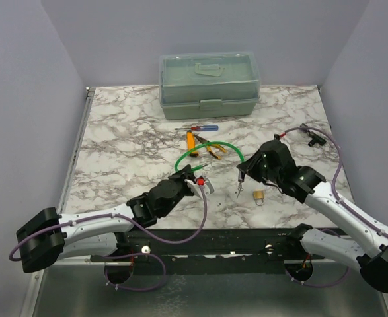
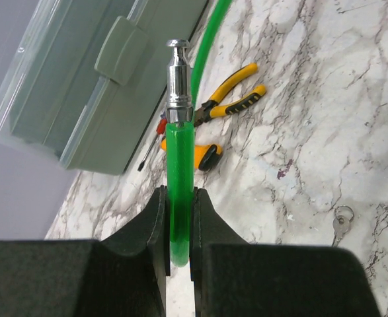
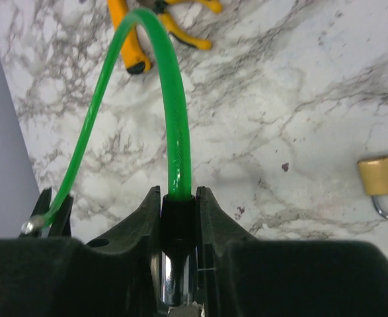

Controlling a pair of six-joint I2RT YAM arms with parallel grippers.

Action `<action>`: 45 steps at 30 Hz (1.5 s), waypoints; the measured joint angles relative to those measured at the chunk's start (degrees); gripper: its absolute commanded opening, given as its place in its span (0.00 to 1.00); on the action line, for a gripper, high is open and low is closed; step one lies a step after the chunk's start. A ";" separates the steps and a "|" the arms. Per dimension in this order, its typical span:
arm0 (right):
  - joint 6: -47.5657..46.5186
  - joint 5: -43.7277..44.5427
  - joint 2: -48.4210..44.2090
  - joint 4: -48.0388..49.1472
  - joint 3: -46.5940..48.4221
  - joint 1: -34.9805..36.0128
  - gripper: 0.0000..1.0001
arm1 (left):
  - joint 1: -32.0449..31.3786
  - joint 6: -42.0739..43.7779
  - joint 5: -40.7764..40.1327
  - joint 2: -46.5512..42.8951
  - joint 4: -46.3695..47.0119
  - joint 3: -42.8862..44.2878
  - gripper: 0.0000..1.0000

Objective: Unlock with the key

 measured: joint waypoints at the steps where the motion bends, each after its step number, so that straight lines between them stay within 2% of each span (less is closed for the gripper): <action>1: -0.46 -0.37 0.63 0.44 0.02 -1.44 0.00 | 0.00 -0.57 -0.76 -0.57 -0.11 -0.31 0.07; 7: -3.08 -4.68 5.35 5.31 0.02 -12.79 0.00 | 0.00 -3.21 -4.66 -2.45 -0.33 -1.77 0.07; 11: -4.17 -6.14 9.07 8.52 0.02 -14.32 0.00 | 0.81 -4.72 -6.49 -0.55 0.04 -2.86 0.09; 12: -4.44 -6.64 10.01 9.35 0.02 -14.47 0.00 | 1.46 -5.33 -6.97 0.44 0.26 -3.10 0.12; 14: -4.72 -7.67 11.89 10.93 0.02 -15.50 0.00 | 3.39 -6.69 -7.54 2.12 0.92 -3.61 0.31; 18: -5.49 -9.40 14.47 13.51 0.02 -18.95 0.00 | 7.67 -9.18 -9.53 3.63 4.44 -5.16 0.35; 21: -6.05 -9.49 15.72 14.75 0.02 -21.97 0.00 | 9.57 -10.19 -10.80 4.15 6.51 -6.16 0.42; 28: -6.86 -9.70 22.05 18.43 0.90 -24.11 0.00 | 11.28 -11.45 -11.17 8.55 10.23 -6.36 0.47; 31: -7.17 -9.77 24.02 19.56 1.01 -24.13 0.00 | 11.30 -12.31 -11.28 9.11 10.49 -6.45 0.56; 34: -7.37 -9.79 25.11 20.31 1.09 -24.41 0.00 | 11.32 -14.16 -11.52 7.76 10.49 -6.64 0.75; 37: -7.54 -9.81 25.70 20.85 1.18 -24.48 0.00 | 11.37 -20.50 -11.93 4.63 9.73 -6.47 0.77; 39: -7.54 -10.25 25.79 21.14 1.18 -24.48 0.00 | 11.43 -28.15 -11.80 1.86 5.70 -4.50 0.77; 42: -7.54 -10.99 25.81 21.64 1.18 -24.48 0.00 | 12.13 -42.75 -10.40 1.46 -3.52 3.15 0.76; 45: -7.54 -11.63 25.81 21.81 1.18 -24.50 0.00 | 13.57 -56.33 -8.46 6.54 -13.62 13.14 0.75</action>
